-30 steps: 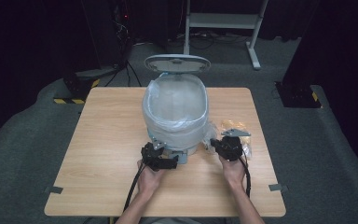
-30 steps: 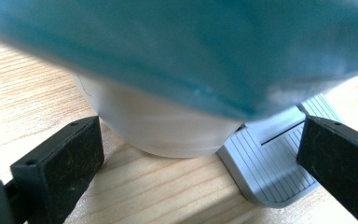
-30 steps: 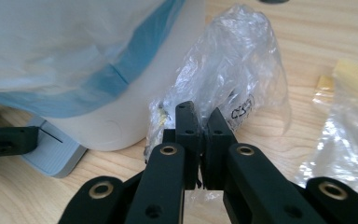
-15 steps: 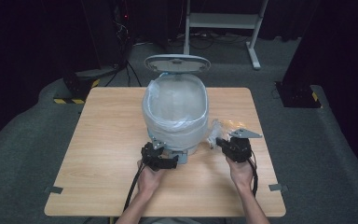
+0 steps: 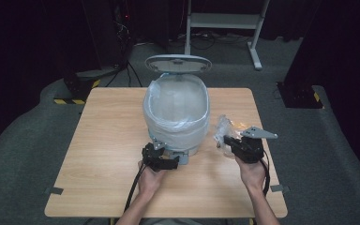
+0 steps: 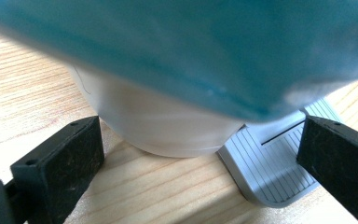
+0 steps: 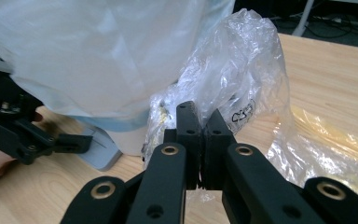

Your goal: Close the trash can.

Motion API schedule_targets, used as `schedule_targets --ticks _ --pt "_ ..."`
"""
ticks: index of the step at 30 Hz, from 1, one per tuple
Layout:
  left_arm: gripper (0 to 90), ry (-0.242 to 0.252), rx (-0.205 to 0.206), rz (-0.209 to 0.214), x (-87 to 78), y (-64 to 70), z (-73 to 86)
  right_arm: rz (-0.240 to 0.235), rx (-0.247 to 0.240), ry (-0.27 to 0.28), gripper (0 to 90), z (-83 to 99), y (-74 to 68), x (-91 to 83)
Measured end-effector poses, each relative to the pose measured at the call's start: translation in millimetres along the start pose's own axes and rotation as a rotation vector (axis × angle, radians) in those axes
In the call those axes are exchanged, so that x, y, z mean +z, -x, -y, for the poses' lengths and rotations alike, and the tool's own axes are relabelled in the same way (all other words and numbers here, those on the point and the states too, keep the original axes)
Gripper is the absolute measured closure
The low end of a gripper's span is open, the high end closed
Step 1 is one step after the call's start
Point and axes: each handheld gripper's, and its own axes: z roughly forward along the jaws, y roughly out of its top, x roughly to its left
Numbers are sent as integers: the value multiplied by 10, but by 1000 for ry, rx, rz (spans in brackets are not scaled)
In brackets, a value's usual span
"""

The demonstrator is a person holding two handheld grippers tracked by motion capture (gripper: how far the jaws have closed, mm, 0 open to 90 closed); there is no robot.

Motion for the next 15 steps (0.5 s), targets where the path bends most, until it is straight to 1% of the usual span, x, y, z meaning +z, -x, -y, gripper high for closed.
schedule_targets --ticks 3,4,5,6,7,8,9,10,11,12,13,14,15 --pt "7 -1 -2 -1 0 -1 0 -40 11 20 885 -62 13 -73" --pt "7 -1 -5 2 1 -2 0 -32 -1 30 885 -114 8 -136" --pt "8 -1 -5 2 1 -2 0 -32 -1 30 885 -114 8 -136" --pt "7 -2 -5 2 1 -3 0 -32 -11 40 885 -168 2 -193" --pt "8 -2 -5 2 1 -3 0 -32 -11 40 885 -168 2 -193" --pt "7 -3 -6 4 2 -5 -1 -33 -22 47 886 -223 -12 -244" --pt "8 -3 -6 4 2 -5 -1 -33 -22 47 886 -223 -12 -244" --pt "7 -3 -7 4 2 -6 -1 -35 -37 53 886 -276 -29 -285" --pt "7 -3 -7 5 2 -6 -1 -35 -37 53 886 -276 -29 -285" --pt "8 -4 -7 5 3 -7 -1 -44 -41 64 886 -327 -42 -319" --pt "8 -4 -7 5 3 -7 -1 -44 -41 64 886 -327 -42 -319" --pt "8 -4 -8 5 3 -7 -1 -58 -42 77 886 -377 -46 -351" --pt "8 -4 -8 5 3 -7 -1 -58 -42 77 886 -377 -46 -351"
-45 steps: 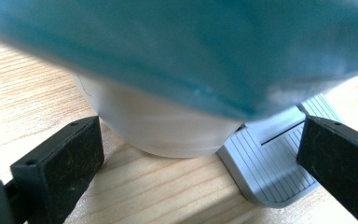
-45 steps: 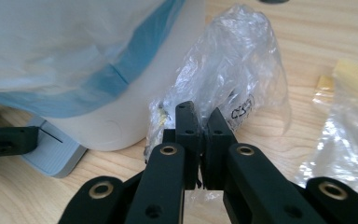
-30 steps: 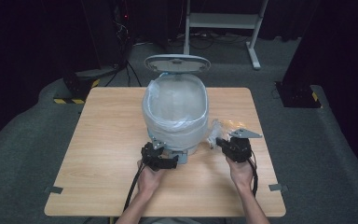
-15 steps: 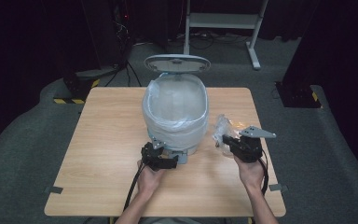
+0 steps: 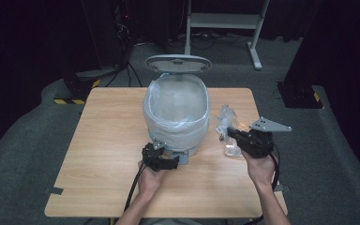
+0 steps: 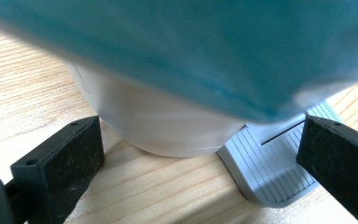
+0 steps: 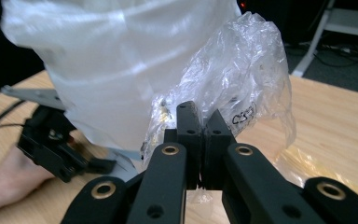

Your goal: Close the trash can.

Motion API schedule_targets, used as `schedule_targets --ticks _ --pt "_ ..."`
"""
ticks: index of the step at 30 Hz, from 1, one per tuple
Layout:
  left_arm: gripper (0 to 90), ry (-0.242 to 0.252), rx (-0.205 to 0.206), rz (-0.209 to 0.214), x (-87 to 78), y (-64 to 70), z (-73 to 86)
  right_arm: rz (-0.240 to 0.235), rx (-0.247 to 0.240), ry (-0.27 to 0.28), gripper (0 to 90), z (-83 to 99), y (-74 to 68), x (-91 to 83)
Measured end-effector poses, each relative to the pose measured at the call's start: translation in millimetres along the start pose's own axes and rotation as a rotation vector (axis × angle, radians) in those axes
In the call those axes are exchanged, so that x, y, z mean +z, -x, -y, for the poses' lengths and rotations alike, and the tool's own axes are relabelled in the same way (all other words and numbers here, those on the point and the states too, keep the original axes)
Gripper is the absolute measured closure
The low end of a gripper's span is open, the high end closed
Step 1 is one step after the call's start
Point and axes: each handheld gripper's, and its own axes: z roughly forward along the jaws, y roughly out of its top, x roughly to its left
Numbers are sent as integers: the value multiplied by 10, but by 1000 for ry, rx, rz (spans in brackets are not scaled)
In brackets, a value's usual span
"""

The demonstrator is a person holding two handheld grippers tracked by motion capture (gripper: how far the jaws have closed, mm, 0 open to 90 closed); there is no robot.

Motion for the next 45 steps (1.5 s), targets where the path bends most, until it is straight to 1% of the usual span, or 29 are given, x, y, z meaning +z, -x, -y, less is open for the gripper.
schedule_targets --ticks 1,4,5,8,9,10,11,12,13,14,15,16,17,18,19,20,21,23,26,29,30,31,34,38,41,42,43,44,45 --pt "8 -1 -1 2 0 -1 0 -14 -1 11 886 -51 1 -26" --pt "8 -1 -1 2 1 -3 0 -21 -8 16 887 -103 -5 -50" --pt "8 -2 -2 3 1 -4 -1 -31 -15 21 887 -156 -16 -72" --pt "8 -2 -2 3 1 -5 -1 -36 -28 30 886 -212 -33 -90" --pt "8 -2 -3 4 1 -5 -1 -41 -40 39 887 -269 -51 -107" --pt "8 -2 -3 4 1 -5 -1 -41 -40 39 887 -269 -51 -107" --pt "8 -3 -4 5 1 -6 -1 -50 -46 49 887 -326 -64 -120" --pt "8 -3 -4 5 1 -6 -1 -50 -46 49 887 -326 -64 -120" --pt "8 -3 -5 6 2 -6 -1 -56 -55 57 887 -382 -75 -132" --pt "8 -3 -5 6 2 -6 -1 -56 -55 57 887 -382 -75 -132" --pt "8 -3 -4 5 2 -6 0 -60 -63 64 887 -434 -84 -143" --pt "8 -3 -4 5 2 -6 0 -60 -63 64 887 -434 -84 -143" --pt "8 -3 -5 6 1 -6 0 -64 -70 68 887 -486 -92 -154" --pt "8 -3 -5 6 1 -6 0 -64 -70 68 887 -486 -92 -154" --pt "8 -3 -4 5 1 -6 -1 -69 -79 74 887 -539 -104 -165" --pt "8 -3 -4 5 1 -6 -1 -69 -79 74 887 -539 -104 -165" --pt "8 -3 -5 6 2 -6 0 -71 -89 80 887 -588 -117 -175" --pt "8 -3 -5 6 2 -6 0 -78 -92 86 887 -631 -128 -175" --pt "8 -3 -4 5 1 -6 0 -96 -94 91 887 -684 -145 -161" --pt "8 -3 -5 6 2 -6 0 -115 -105 85 887 -731 -178 -127" --pt "8 -3 -5 6 2 -6 0 -115 -105 85 887 -731 -178 -127" --pt "8 -3 -5 6 2 -6 0 -127 -110 83 887 -763 -202 -107" --pt "8 -3 -5 6 2 -6 0 -139 -124 85 887 -812 -238 -82" --pt "8 -3 -5 5 1 -5 0 -153 -129 85 887 -857 -277 -48" --pt "8 -3 -5 6 1 -5 0 -171 -137 79 887 -901 -310 29" --pt "8 -3 -5 6 1 -5 0 -171 -137 79 887 -901 -310 29" --pt "8 -3 -4 5 1 -7 0 -182 -136 77 887 -920 -326 73" --pt "8 -3 -4 5 1 -7 0 -182 -136 77 887 -920 -326 73" --pt "8 -3 -5 6 1 -6 0 -192 -138 70 887 -934 -341 123"
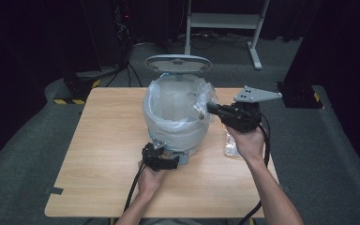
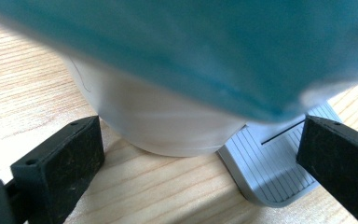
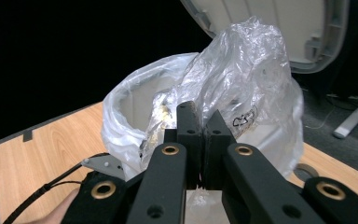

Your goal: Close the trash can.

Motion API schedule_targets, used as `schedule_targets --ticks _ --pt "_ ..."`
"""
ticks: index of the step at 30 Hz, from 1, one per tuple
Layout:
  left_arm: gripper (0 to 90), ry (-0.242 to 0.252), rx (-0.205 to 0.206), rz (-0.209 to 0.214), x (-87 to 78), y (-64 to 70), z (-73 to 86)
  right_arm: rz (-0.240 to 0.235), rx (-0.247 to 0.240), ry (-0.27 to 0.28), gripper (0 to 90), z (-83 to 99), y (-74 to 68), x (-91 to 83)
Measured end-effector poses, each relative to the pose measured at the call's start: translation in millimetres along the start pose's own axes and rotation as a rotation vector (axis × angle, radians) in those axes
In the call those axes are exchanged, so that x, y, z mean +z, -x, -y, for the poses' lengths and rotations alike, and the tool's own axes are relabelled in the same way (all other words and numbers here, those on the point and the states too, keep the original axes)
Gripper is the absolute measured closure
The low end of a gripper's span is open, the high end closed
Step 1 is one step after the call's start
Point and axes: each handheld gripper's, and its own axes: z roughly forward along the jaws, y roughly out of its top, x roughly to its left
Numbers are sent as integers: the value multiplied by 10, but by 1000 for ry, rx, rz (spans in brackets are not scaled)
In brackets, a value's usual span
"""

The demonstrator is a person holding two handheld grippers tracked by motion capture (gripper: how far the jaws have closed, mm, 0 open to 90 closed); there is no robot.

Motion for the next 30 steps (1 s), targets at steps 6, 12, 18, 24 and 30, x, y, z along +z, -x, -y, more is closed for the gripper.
schedule_targets --ticks 6,12,18,24,30 --pt "8 -1 1 1 -1 -1 0 -21 0 -16 886 -25 -4 153" --pt "8 -1 1 1 -1 -1 0 -37 1 -28 886 -56 10 263" --pt "8 -1 0 2 -1 -1 0 -41 4 -57 886 -68 19 415" --pt "8 -1 0 1 -1 -1 0 -45 11 -75 884 -61 43 518" --pt "8 -1 -1 2 -1 0 0 -47 15 -84 883 -48 53 608"
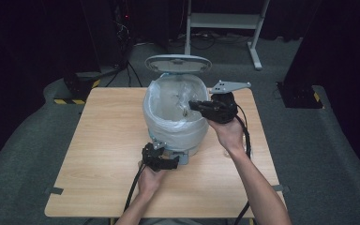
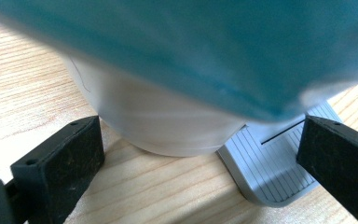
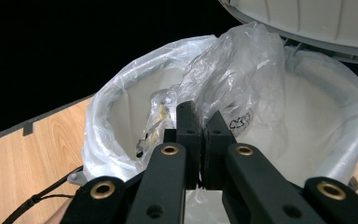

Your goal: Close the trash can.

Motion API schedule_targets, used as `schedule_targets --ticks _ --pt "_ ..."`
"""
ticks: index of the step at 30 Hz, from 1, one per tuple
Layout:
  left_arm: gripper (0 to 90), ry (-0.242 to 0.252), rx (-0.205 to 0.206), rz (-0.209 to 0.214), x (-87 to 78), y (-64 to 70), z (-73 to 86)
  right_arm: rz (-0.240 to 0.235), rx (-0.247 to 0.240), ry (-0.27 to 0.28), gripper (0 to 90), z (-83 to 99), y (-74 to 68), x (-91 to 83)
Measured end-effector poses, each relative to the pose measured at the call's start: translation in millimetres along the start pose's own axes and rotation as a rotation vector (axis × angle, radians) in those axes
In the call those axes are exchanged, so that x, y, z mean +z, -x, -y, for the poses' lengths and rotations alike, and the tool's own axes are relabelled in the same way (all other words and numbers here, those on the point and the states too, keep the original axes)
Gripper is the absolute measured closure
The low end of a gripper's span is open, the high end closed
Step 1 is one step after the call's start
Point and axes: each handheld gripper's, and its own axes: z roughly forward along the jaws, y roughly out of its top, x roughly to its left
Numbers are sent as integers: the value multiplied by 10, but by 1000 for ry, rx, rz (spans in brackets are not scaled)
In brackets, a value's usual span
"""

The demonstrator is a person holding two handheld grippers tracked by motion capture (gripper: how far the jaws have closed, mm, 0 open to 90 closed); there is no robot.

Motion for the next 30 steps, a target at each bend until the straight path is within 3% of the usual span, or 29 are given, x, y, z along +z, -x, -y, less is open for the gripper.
schedule_targets --ticks 12,19,22,30 --pt "8 0 2 -3 -1 -1 -1 14 7 -30 865 16 31 108" --pt "8 0 2 -2 -1 -2 -1 29 18 -46 730 33 45 159" --pt "8 0 1 -2 -1 -1 -1 45 21 -39 620 43 39 145" --pt "8 1 0 0 0 -1 -1 56 18 -24 524 69 31 102"
